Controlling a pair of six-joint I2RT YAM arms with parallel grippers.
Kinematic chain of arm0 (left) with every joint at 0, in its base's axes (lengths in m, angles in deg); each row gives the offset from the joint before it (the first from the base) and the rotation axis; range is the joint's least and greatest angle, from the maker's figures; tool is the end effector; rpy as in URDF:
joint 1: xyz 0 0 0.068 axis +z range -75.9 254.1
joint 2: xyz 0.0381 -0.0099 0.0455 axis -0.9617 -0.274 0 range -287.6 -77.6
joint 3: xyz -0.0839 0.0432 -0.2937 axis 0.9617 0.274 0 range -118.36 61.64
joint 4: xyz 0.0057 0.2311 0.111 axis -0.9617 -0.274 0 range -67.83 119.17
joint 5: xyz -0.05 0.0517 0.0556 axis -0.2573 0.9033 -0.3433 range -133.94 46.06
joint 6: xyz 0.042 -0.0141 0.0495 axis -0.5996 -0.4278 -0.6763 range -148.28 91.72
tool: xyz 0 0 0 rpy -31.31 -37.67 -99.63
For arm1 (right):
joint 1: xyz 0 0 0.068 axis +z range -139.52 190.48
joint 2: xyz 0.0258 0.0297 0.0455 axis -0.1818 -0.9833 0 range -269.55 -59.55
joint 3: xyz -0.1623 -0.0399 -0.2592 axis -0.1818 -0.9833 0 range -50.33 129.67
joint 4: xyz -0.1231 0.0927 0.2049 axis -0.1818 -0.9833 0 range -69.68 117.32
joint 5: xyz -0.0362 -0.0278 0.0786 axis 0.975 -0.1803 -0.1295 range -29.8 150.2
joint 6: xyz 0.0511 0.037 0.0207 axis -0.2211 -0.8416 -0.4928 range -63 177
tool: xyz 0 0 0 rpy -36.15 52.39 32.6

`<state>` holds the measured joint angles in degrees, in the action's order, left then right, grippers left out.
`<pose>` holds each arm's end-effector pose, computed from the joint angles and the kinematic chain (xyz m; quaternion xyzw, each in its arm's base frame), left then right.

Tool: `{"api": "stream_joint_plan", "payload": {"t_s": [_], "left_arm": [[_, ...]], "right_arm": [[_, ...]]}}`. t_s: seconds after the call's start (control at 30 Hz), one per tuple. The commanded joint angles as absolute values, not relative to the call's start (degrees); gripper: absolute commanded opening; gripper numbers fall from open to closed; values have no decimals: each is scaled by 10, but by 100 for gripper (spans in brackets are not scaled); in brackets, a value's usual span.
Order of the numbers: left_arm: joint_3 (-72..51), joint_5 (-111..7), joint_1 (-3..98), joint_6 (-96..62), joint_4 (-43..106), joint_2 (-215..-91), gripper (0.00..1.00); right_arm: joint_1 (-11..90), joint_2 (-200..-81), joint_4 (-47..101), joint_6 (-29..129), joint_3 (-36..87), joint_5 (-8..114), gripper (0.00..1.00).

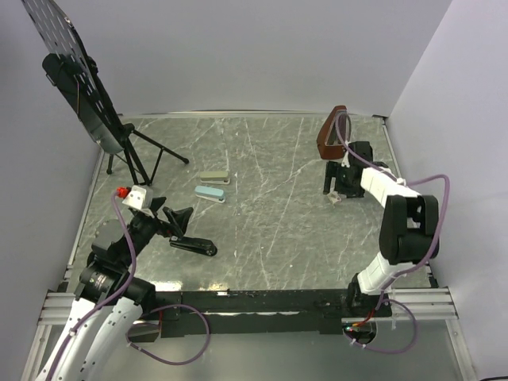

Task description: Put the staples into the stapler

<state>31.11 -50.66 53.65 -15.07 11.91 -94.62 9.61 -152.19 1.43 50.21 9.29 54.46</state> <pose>0.0704 -0.0328 0.3075 0.0859 0.7246 -0.2385 0.6409 0.3327 0.0002 0.2254 0.0508 0.9610 0.0620 0.2648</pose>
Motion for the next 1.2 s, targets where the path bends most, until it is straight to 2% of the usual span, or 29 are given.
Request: {"api": "stream_joint_plan", "payload": {"t_s": [0.0,0.13,0.43,0.67,0.7,1.17], "left_arm": [[298,-519,539,-145,142,-952,97],[298,-518,539,-145,142,-953,97],[298,-521,539,-146,144,-953,97],[299,-523,539,-146,144,-950,97],[300,-523,539,-146,144,-949,97],[300,-526,540,-147,143,-944,97]], "right_arm": [[117,-1552,10,544,132,541,90],[120,-1584,4,552,141,548,86],[121,-1623,2,565,147,550,83],[124,-1632,-4,581,152,558,73],[124,-1630,-4,582,152,558,69],[158,-1627,-7,601,150,576,51]]}}
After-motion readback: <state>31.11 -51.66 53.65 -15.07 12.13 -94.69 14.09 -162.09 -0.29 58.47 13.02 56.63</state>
